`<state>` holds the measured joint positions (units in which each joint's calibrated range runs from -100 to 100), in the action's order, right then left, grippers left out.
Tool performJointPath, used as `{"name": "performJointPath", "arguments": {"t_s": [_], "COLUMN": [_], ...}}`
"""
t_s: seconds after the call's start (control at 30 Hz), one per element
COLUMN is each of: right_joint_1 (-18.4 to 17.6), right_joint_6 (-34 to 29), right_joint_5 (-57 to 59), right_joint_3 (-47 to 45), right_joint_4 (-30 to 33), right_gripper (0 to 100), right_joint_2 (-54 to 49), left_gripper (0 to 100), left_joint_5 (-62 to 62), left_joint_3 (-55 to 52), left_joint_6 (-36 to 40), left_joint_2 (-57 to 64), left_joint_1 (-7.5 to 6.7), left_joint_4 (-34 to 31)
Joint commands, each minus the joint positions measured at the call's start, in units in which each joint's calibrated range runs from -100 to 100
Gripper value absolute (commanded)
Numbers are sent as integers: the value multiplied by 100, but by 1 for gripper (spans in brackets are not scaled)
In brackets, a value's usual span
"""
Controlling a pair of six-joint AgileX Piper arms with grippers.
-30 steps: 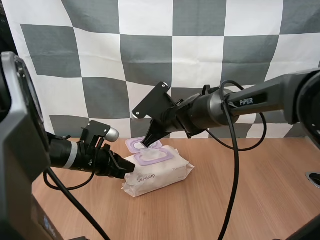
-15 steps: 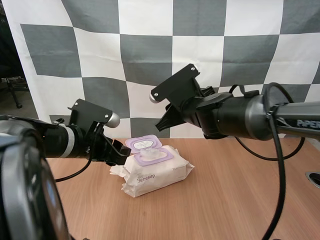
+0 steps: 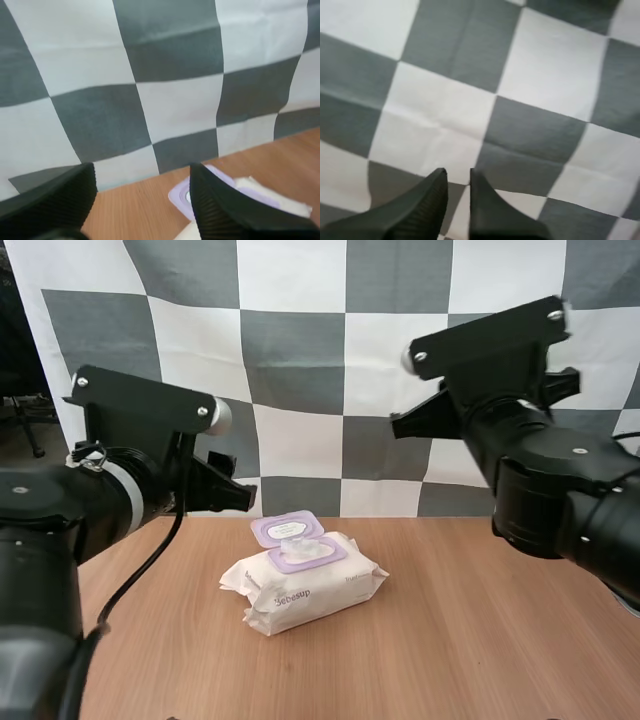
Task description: Open the wet wipes lid
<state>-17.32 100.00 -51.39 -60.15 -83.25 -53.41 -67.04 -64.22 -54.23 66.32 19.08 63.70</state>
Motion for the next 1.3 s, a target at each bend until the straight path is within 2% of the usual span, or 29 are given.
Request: {"name": "performJointPath", "arguments": {"t_s": [0.0,0.13,0.27,0.33,0.4,0.5,0.53,0.57,0.6,0.73,0.8,0.87,0.97,1.03,1.1,1.27], "right_joint_1": [14,132,235,300,366,454,482,508,508,508,508,508,579,714,824,1036], "right_joint_6": [0,0,0,0,0,0,0,0,0,0,0,0,0,0,0,0], "right_joint_5": [-1677,-2438,-2714,-2617,-2227,-1080,-582,-83,325,2610,3712,5059,6456,6898,6963,7068], "right_joint_3": [12,12,12,12,12,12,12,12,-21,-410,-711,-1117,-1660,-1877,-1995,-2315], "right_joint_4": [79,125,88,-1,-255,-883,-1171,-1452,-1671,-1675,-1675,-1675,-1675,-1675,-1675,-1675], "right_gripper": [0,0,0,0,0,0,0,0,0,0,0,0,0,0,0,0], "right_joint_2": [-490,-998,-1246,-1386,-1513,-1638,-1651,-1651,-1651,-1651,-1651,-1651,-1683,-1820,-1920,-1945], "left_gripper": [90,90,88,78,58,26,19,16,16,16,16,16,16,16,16,16], "left_joint_5": [90,411,393,412,504,549,606,681,808,1385,1749,2071,2347,2412,2431,2539], "left_joint_3": [173,408,418,418,418,418,418,418,418,404,273,14,-572,-928,-1218,-1535], "left_joint_6": [915,1865,1896,1896,1896,2030,2168,2277,2344,2526,3107,3803,4345,4369,4369,4328], "left_joint_2": [1158,1617,2045,2248,2367,2397,2397,2397,2397,2397,2397,2397,2385,2398,2398,2410], "left_joint_1": [5,5,5,5,5,5,5,5,5,5,5,5,-15,-101,-260,-800], "left_joint_4": [74,71,-164,-364,-442,-458,-533,-615,-747,-1680,-2208,-3036,-4109,-4581,-4808,-4950]}}
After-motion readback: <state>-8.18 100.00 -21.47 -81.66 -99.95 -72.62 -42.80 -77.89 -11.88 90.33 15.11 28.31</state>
